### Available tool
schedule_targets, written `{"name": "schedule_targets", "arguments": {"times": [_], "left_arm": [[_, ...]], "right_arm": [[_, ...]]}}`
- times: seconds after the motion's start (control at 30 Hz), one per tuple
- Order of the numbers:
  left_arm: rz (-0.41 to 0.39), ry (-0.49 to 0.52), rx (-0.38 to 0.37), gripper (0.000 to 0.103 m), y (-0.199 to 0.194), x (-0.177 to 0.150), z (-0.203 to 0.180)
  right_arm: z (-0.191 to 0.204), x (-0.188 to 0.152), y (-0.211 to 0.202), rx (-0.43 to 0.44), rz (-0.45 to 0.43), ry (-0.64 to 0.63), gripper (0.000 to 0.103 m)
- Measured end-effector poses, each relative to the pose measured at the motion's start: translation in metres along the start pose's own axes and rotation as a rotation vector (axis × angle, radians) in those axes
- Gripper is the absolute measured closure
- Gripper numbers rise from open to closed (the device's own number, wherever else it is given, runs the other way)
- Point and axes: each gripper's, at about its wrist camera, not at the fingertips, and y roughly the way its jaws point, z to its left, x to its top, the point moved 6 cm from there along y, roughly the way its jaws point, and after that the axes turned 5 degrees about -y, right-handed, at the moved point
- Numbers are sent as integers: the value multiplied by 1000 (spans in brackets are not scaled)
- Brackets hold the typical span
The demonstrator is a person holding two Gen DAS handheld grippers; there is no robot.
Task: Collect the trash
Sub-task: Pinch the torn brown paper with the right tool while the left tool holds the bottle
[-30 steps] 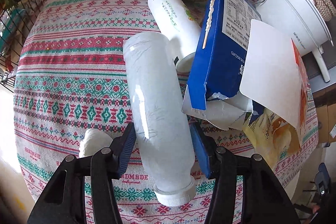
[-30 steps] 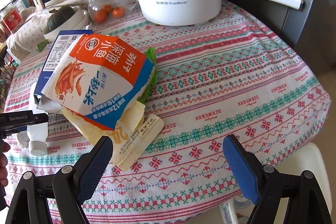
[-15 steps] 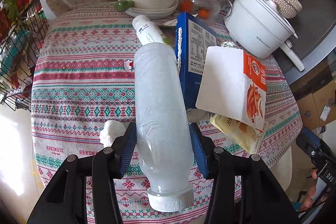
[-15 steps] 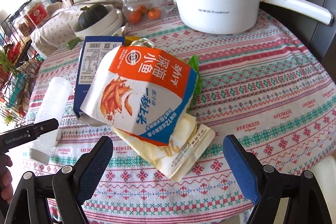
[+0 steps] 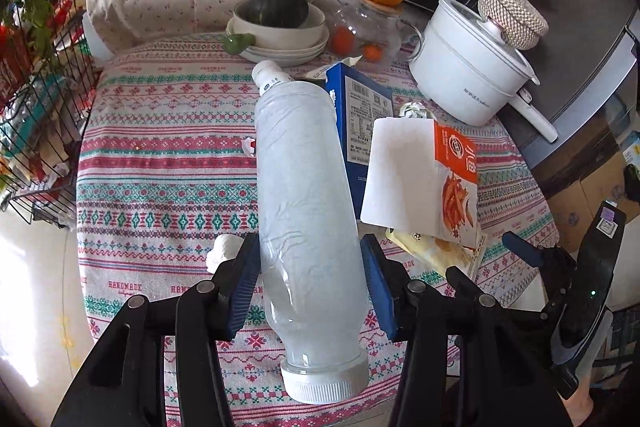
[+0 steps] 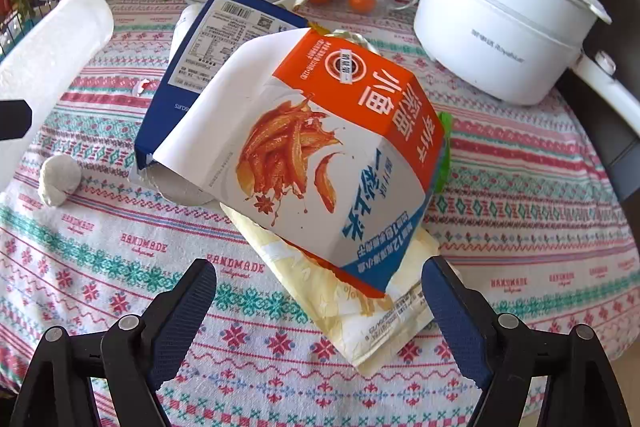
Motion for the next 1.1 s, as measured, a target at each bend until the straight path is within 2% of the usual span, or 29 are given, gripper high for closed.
{"name": "schedule_targets", "arguments": {"times": [0.13,0.27,0.33,0.37,0.47,0.77,1.1], "left_arm": [[2,-3,4,50,1,-1,2],[2,-10,2,50,1,-2,4],[-2,-9,0,50,0,-2,3],[-5,-10,-2,50,-1,-2,2],[-15,-3,-12,50,-3,-2,-2],[-52,24,-54,50,-11,-4,-25],[-89,137,-132,50,-28,-18,-80]], "right_arm": [[3,7,18,-139,-11,-75,31],[-4,12,31,-160,-7,-48,61],[-11,17,27,-189,-35,-38,73],[-15,20,24,-197,-48,-32,84],[-32,28,9,-193,-85,8,97],[-87,33,-41,-116,-138,151,103],[-145,-7,-92,-57,-182,304,103]]}}
